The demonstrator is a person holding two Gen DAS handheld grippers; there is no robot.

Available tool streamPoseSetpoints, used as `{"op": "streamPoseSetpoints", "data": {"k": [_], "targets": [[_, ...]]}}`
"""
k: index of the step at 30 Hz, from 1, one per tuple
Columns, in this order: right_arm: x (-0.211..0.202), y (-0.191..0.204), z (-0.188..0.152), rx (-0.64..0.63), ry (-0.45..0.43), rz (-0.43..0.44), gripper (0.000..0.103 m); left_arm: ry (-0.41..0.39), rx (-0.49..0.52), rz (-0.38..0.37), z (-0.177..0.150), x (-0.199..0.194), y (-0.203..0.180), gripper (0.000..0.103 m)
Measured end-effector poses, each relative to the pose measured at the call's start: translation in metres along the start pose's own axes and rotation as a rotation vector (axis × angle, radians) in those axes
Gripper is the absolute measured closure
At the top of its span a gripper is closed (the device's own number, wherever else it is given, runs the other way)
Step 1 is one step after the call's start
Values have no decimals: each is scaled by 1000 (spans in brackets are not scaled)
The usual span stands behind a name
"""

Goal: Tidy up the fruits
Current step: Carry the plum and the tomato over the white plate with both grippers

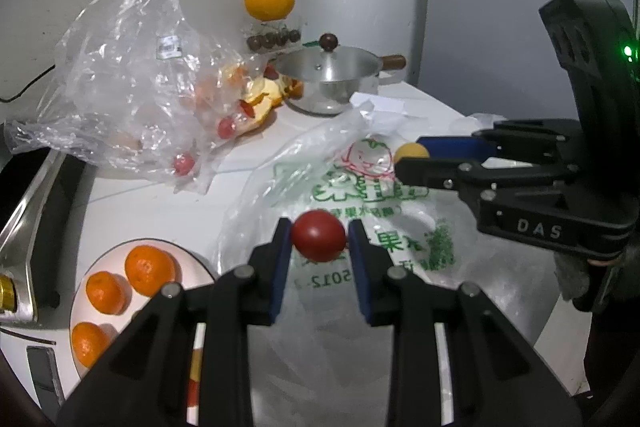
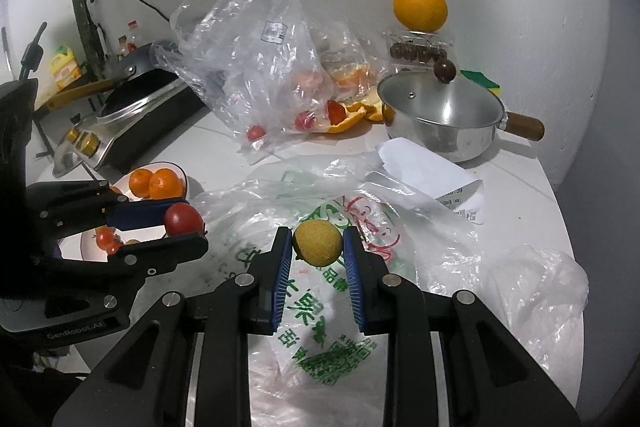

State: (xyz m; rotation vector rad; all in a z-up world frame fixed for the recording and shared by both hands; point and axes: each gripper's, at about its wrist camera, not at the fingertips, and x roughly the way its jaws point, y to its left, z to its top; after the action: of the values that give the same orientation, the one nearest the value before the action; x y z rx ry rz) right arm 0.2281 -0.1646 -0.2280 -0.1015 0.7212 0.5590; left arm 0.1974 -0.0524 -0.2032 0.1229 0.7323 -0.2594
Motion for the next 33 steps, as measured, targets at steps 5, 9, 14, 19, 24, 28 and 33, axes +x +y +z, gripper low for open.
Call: {"op": "streamPoseSetpoints", "data": {"k": [5,9,14,19,24,28,33], "targets": [[-6,6,0,-6,-6,-4,75,-11,1,-5,-3,-10,-2,74],[-12,13,0,-14,-11,-8,75,-21,-1,-6,-5,-18,-1,74],[-17,22,0,-22,-15,-11,75,-33,-6,-4,-10,-29,1,74],[-22,33,0,-35,-17,-12,75,-40,-19,-5,-16,-38,6,74],[-25,46,1,-49,-19,-9,75,-50,-33,-2,-23,-47,12,74],[-26,55,1,-61,-17,-11,75,-57,-45,-1,-29,-54,20,74],[-23,68,1,-76,-9,-8,75,-56,-65,10,-37,-59,33,74]]}}
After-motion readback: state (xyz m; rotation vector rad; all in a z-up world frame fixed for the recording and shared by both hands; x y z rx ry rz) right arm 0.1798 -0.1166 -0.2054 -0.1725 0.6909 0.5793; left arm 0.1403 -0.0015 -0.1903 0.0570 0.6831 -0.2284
